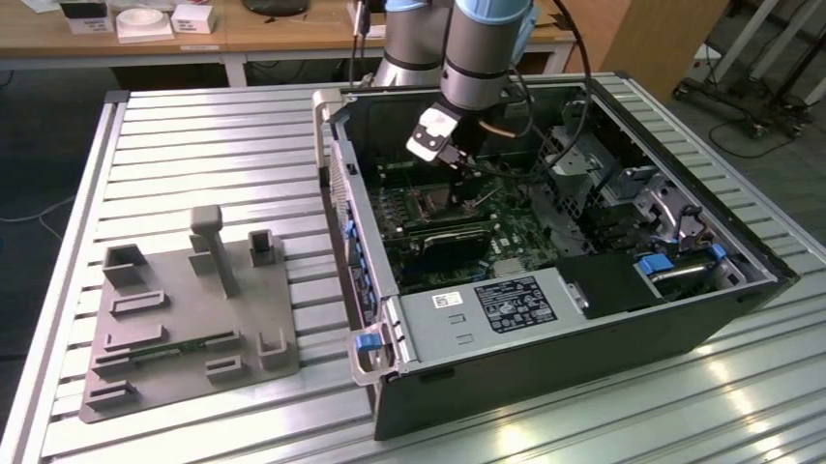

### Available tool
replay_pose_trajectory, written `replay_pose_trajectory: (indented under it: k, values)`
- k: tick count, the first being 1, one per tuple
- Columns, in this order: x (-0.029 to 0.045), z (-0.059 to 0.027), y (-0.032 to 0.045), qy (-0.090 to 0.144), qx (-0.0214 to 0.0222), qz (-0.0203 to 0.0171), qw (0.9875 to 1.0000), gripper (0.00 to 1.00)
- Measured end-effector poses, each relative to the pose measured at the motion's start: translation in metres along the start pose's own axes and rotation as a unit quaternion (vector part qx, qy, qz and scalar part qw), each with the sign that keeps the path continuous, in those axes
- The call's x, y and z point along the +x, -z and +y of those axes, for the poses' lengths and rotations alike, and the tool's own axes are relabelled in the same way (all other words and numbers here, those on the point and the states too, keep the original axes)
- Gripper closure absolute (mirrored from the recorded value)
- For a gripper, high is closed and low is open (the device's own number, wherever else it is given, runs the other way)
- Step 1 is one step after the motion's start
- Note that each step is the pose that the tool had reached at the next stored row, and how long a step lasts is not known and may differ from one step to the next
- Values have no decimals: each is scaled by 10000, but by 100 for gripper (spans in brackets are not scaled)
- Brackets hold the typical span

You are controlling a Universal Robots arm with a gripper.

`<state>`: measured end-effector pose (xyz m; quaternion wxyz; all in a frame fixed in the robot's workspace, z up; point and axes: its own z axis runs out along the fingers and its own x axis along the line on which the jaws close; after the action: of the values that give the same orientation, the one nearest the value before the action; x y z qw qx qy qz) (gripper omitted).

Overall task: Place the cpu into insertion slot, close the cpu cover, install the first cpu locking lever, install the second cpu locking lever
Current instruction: 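Place the cpu into insertion slot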

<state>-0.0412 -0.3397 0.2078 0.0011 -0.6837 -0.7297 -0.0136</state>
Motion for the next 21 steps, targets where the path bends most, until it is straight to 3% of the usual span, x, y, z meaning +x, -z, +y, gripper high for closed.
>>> replay_pose_trajectory:
  k: [10, 17, 21]
  values:
    - [2, 5, 133, 0, 17, -6, 10000, 33]
    - [2, 6, 150, 0, 23, -12, 10000, 33]
    - [3, 6, 150, 0, 23, -18, 10000, 47]
